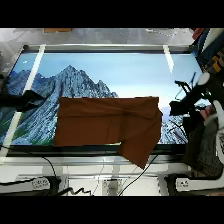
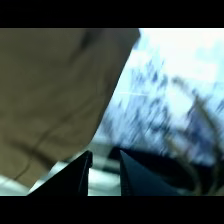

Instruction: Fold the clothes and pants, and hang the long-sleeved shirts on hangers.

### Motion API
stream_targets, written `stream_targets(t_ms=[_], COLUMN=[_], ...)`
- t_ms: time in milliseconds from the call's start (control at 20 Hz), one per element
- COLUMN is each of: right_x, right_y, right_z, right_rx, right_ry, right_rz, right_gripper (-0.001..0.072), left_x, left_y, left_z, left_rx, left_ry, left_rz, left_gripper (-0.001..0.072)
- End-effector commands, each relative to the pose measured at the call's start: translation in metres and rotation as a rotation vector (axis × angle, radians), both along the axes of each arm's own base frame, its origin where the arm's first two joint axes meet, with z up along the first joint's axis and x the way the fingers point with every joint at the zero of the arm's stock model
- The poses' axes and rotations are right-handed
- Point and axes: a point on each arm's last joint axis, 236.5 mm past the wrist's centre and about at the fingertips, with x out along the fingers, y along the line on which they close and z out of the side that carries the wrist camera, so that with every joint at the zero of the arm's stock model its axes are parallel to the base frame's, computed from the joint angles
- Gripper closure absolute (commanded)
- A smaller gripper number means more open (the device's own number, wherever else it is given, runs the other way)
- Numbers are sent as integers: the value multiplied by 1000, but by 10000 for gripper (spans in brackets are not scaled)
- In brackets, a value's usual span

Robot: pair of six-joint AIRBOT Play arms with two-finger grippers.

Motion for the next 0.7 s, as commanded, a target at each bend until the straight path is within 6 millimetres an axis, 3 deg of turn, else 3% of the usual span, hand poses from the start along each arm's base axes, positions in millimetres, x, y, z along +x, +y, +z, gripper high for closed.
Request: stream_targets(t_ms=[0, 200, 400, 500, 650], right_x=[-65, -128, -141, -155, -176], right_y=[36, 90, 105, 109, 118], right_z=[1, -16, -64, -83, -98], right_rx=[196, 372, 366, 360, 374], right_ry=[8, 43, 46, 83, 139], right_rz=[-2, -49, -257, -318, -353], right_gripper=[513, 508, 504, 305, 305], left_x=[-33, -30, -24, -22, -21], left_y=[38, 41, 24, 14, 10], left_z=[28, 46, 45, 45, 44], left_rx=[144, 201, 198, 198, 200], left_ry=[-10, -68, -70, -72, -71], left_rz=[36, 55, 9, -17, -31], left_gripper=[19, 19, 19, 19, 20])
